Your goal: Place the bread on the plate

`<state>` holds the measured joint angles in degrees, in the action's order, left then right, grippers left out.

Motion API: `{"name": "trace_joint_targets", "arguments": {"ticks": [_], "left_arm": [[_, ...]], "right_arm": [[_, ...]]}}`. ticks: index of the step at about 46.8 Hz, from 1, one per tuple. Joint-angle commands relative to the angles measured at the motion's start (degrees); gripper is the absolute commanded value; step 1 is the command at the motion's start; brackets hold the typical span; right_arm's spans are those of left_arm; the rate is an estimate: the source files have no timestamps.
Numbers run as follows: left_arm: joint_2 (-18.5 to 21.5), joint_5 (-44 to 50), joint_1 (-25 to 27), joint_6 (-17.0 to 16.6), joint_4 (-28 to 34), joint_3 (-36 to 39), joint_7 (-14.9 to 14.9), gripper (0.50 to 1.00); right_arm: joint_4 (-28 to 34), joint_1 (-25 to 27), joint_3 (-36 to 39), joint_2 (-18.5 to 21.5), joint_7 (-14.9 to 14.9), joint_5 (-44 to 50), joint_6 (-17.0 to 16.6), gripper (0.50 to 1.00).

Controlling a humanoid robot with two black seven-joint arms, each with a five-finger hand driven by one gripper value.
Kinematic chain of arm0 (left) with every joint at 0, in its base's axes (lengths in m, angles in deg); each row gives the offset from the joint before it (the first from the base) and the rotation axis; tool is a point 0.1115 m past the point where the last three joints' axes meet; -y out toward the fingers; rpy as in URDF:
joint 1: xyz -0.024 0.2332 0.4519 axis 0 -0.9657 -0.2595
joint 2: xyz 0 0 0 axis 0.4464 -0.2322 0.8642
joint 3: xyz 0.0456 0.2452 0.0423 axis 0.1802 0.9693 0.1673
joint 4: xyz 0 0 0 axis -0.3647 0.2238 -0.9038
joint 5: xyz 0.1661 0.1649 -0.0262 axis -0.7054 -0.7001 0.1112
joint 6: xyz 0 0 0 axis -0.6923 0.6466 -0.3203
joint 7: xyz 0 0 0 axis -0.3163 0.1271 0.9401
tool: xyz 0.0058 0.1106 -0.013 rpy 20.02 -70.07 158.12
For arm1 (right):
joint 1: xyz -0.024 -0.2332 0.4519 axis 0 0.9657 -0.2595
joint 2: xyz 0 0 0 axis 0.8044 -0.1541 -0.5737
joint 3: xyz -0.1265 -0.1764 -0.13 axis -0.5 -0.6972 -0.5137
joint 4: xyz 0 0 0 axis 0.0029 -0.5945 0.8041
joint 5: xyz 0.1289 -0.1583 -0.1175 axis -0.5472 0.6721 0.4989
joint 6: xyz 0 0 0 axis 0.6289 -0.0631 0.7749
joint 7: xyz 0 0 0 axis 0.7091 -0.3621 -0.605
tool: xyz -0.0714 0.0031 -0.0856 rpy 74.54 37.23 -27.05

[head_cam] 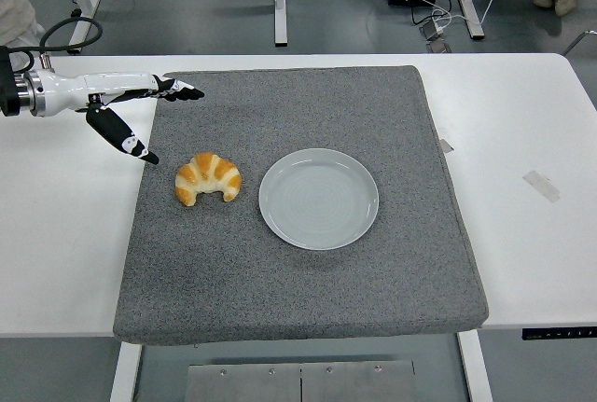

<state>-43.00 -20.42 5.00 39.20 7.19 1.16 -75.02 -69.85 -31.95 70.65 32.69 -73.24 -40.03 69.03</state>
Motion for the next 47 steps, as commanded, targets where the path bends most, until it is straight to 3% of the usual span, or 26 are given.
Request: {"name": "trace_joint_targets", "arguments": {"ticks": [1,6,15,47], "left_arm": [[-0.58,-1.68,-0.1,-0.16,-0.01,-0.07,0.0,0.981],[-2.95,-3.0,-0.02,-0.95,-0.01,-0.07,0.0,0.98],[-4.09,-4.67,-0.02,-5.43,-0.01,0.11,0.0,0.977],[-8.84,-6.86,-0.81,-11.76,-0.45,5.29,0.0,0.969]], "right_arm": [[0.0,-0.01,0.0,0.0,0.0,-0.04,0.0,1.0],[0.0,-0.01,0.0,0.0,0.0,0.05,0.0,1.0],[0.0,-0.01,0.0,0.0,0.0,-0.04,0.0,1.0],[0.0,-0.01,0.0,0.0,0.0,-0.04,0.0,1.0]]}}
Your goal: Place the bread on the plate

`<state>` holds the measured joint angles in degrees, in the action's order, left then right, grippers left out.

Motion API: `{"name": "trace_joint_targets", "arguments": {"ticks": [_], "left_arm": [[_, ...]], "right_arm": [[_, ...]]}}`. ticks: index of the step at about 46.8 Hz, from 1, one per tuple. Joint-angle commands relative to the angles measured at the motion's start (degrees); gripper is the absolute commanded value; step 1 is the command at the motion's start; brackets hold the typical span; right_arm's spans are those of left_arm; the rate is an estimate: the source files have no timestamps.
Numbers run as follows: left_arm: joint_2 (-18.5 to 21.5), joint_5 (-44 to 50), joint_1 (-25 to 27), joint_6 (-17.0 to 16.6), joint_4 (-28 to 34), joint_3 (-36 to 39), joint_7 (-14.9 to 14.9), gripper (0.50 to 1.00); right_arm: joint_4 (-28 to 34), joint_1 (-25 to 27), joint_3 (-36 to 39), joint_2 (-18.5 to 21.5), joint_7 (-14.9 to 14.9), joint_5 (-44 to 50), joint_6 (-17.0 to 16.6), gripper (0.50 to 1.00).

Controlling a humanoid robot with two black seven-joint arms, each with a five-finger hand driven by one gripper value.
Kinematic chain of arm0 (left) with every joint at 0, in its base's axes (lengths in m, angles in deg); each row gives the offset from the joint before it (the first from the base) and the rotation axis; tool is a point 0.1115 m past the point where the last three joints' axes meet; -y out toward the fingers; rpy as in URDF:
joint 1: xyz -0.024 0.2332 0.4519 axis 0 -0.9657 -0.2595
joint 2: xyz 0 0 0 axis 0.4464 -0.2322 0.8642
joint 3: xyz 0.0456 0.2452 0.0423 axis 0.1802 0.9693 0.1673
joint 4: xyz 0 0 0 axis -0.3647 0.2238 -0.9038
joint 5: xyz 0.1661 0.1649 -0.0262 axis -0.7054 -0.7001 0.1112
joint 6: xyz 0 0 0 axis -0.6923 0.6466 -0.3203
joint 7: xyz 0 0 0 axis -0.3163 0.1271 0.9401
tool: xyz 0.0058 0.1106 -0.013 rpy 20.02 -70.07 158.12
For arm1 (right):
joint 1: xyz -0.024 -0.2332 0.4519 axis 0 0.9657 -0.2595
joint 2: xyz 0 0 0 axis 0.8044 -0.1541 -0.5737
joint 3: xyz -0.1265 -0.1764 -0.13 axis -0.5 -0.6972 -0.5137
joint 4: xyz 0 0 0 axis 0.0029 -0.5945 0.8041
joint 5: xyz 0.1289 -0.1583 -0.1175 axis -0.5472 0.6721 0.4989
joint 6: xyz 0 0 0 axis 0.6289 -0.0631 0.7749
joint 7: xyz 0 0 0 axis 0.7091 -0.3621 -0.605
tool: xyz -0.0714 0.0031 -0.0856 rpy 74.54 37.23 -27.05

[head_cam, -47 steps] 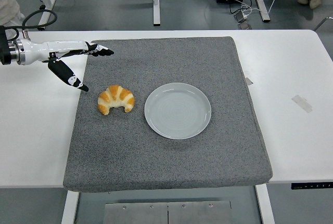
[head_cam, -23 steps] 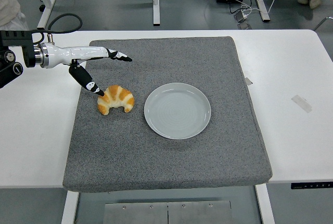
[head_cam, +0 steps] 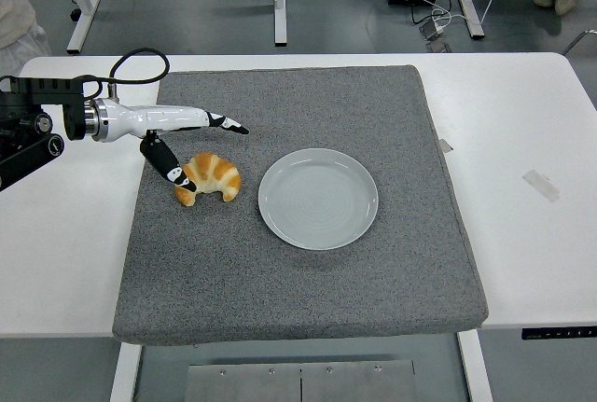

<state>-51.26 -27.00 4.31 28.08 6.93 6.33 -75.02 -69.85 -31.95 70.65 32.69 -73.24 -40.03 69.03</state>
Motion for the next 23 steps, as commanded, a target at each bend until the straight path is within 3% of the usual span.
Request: {"name": "trace_joint_targets", "arguments": {"ticks": [1,23], "left_arm": [[-0.75,-0.37,-0.12,-0.99,-0.37,0.39,0.0,0.969],[-2.42,-0.29,-1.0,-6.71,-0.98,4.79,0.0,0.966]], "right_arm": [[0.0,-0.01,0.0,0.0,0.0,0.04,0.0,1.0],[0.0,-0.01,0.0,0.0,0.0,-0.04,0.0,1.0]]}}
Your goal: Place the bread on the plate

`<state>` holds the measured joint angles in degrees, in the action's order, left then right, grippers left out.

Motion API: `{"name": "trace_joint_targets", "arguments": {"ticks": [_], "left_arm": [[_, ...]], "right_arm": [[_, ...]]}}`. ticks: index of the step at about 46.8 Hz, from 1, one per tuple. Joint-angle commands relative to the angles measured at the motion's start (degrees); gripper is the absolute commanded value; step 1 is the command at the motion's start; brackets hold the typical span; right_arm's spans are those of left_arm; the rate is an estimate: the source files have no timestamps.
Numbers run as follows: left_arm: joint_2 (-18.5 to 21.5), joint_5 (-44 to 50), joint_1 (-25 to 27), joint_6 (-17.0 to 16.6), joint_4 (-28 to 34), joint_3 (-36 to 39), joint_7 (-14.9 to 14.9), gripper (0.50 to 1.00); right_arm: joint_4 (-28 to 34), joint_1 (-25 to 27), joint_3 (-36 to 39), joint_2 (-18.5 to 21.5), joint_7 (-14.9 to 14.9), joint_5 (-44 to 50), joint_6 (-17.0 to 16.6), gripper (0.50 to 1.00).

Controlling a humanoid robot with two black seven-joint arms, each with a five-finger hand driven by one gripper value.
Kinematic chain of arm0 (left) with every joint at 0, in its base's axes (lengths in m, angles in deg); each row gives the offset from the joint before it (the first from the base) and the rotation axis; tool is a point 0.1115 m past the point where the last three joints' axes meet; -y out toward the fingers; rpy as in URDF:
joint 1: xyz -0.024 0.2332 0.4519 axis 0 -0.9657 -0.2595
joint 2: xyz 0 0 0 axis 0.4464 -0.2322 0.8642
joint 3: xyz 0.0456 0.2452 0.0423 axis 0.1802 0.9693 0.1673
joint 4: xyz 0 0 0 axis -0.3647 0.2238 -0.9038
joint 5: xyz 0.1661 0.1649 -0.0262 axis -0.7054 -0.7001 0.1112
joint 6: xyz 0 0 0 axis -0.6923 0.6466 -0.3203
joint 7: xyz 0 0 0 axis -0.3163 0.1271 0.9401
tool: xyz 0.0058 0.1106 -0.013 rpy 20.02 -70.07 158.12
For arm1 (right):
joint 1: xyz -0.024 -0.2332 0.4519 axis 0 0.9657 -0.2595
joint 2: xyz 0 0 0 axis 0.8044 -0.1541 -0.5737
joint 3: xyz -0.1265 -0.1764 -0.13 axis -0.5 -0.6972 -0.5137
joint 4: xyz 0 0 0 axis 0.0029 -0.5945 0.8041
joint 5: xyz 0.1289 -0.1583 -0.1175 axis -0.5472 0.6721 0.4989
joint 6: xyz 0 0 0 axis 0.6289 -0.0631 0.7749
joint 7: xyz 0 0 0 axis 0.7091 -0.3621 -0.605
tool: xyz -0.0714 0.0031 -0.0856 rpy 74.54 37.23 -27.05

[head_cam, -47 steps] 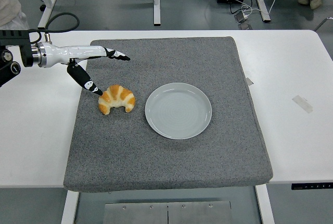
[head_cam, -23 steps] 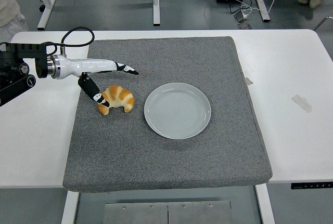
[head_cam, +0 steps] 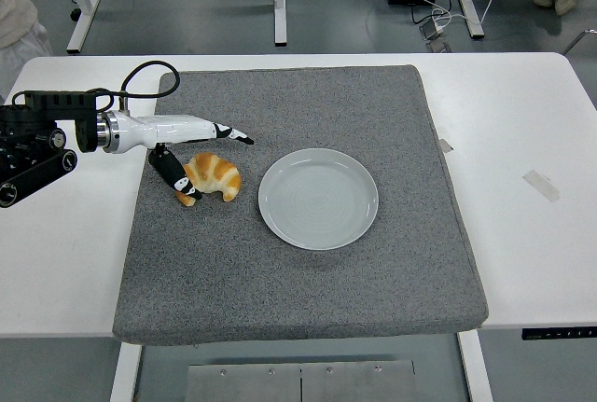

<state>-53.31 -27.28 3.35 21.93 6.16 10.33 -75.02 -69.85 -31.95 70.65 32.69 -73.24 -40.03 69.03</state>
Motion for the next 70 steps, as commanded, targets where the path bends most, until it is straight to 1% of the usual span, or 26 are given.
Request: {"name": "trace_joint_targets", "arguments": {"ticks": [1,10,16,24,27,30,33,35,38,39,57,70], "left_arm": [[-0.55,-0.01,-0.04,-0.82,-0.38,0.96,0.0,0.966],[-0.81,-0.01,-0.48,-1.79,-1.44,1.49,0.0,0.957],[-0.99,-0.09,-0.57,-2.85,-1.79,1.84,0.0,0.927],[-1.08,-0.44,-0.57,-3.73,-1.88,2.64,0.0,0.872],[-1.08,-0.71,-0.57,-4.25,-1.88,2.81,0.0,0.834],[-1.16,-0.97,-0.57,-4.96,-1.88,3.25,0.0,0.786],[-1.51,-1.5,-0.57,-5.92,-1.97,3.6,0.0,0.716],[-1.95,-1.94,-0.57,-6.45,-1.97,3.86,0.0,0.65],[-2.22,-2.73,-0.57,-6.98,-2.32,3.87,0.0,0.525],[-2.22,-2.82,-0.57,-6.98,-2.58,3.87,0.0,0.5],[-1.96,-1.24,0.75,-7.07,-3.02,2.9,0.0,0.5],[-2.04,6.14,2.95,-7.07,-2.58,1.93,0.0,0.5]], "right_arm": [[0.0,-0.01,0.0,0.0,0.0,0.04,0.0,1.0],[0.0,-0.01,0.0,0.0,0.0,-0.05,0.0,1.0],[0.0,-0.01,0.0,0.0,0.0,0.04,0.0,1.0],[0.0,-0.01,0.0,0.0,0.0,0.04,0.0,1.0],[0.0,-0.01,0.0,0.0,0.0,0.04,0.0,1.0],[0.0,-0.01,0.0,0.0,0.0,-0.05,0.0,1.0],[0.0,-0.01,0.0,0.0,0.0,0.04,0.0,1.0],[0.0,-0.01,0.0,0.0,0.0,0.04,0.0,1.0],[0.0,-0.01,0.0,0.0,0.0,0.04,0.0,1.0],[0.0,-0.01,0.0,0.0,0.0,0.04,0.0,1.0],[0.0,-0.01,0.0,0.0,0.0,-0.05,0.0,1.0],[0.0,-0.01,0.0,0.0,0.0,-0.05,0.0,1.0]]}}
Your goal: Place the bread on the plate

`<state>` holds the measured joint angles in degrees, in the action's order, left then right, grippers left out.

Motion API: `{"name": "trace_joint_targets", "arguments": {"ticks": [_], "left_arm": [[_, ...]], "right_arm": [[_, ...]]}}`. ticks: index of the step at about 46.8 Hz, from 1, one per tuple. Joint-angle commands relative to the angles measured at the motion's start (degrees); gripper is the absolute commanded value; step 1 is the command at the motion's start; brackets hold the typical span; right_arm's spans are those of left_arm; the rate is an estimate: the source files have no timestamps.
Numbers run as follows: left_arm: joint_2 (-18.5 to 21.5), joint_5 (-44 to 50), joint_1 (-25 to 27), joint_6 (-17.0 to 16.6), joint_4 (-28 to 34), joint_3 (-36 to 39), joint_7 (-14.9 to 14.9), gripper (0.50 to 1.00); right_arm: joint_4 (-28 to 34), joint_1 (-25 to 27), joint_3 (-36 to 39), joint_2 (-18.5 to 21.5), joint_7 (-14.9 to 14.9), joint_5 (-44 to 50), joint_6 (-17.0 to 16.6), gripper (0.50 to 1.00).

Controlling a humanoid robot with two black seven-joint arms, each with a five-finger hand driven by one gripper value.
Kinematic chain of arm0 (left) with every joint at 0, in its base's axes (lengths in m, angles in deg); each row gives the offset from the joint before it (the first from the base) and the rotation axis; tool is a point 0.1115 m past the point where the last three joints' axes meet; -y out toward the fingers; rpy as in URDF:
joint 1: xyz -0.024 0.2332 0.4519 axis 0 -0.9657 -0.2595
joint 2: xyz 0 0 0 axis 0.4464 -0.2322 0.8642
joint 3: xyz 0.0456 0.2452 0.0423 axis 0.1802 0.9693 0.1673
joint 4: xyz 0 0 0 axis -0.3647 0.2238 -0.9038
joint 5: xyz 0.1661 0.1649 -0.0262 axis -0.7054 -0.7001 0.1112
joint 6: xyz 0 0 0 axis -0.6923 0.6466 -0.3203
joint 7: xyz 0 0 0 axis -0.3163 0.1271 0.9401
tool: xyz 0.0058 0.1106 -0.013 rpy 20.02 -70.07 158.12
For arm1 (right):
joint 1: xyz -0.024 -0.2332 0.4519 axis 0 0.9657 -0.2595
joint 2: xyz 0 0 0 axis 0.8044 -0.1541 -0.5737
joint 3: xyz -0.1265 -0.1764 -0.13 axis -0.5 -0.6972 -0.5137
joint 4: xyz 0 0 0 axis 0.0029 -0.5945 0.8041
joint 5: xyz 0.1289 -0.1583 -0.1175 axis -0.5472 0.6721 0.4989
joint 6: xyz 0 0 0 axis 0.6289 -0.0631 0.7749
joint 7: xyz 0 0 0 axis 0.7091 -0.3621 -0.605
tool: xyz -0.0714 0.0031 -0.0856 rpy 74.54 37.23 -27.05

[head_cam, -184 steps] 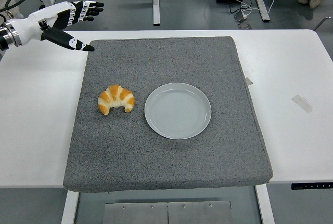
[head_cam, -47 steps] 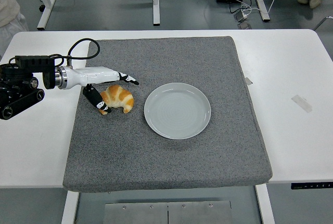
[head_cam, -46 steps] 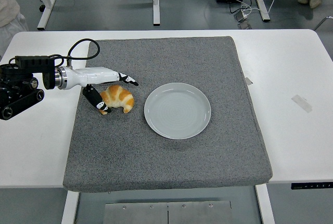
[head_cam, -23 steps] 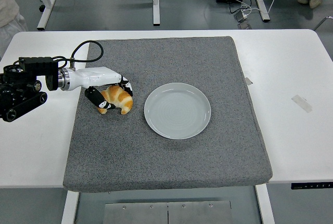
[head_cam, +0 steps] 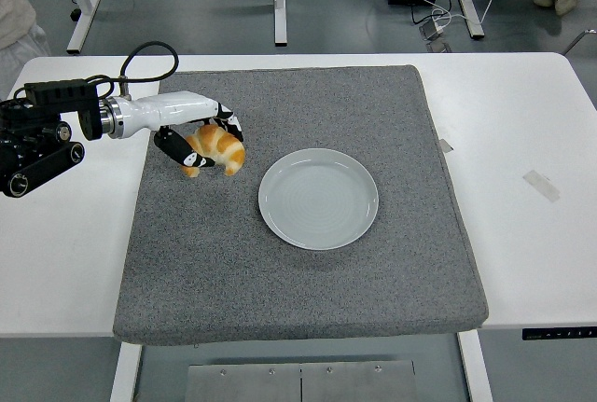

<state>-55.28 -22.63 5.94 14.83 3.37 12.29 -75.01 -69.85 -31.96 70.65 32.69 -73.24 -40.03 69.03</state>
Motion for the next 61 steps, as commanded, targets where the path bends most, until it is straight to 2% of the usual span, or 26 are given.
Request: {"name": "trace_joint_targets", "arguments": {"ticks": [1,7,20,30,47,61], "left_arm": [[-0.16,2.1,0.62,0.04,0.3,-0.03,0.0,0.5],[-0.51,6.93,2.03,0.12,0.65,-0.29,0.0,0.5],[-4.9,18.27,4.31,0.74,0.65,-0.64,0.0,0.5],[-8.24,22.32,5.28,1.62,0.65,-0.82,0.0,0.5],[-13.87,22.41,5.63,2.06,0.65,-0.12,0.02,0.5],[-17.04,21.62,6.68,2.06,0.65,1.9,1.16,0.5]], "right_arm": [[0.0,-0.01,0.0,0.0,0.0,0.05,0.0,1.0],[0.0,-0.01,0.0,0.0,0.0,0.05,0.0,1.0],[0.0,-0.01,0.0,0.0,0.0,0.05,0.0,1.0],[0.0,-0.01,0.0,0.0,0.0,-0.04,0.0,1.0],[0.0,-0.01,0.0,0.0,0.0,0.05,0.0,1.0],[0.0,-0.01,0.0,0.0,0.0,0.05,0.0,1.0]]}}
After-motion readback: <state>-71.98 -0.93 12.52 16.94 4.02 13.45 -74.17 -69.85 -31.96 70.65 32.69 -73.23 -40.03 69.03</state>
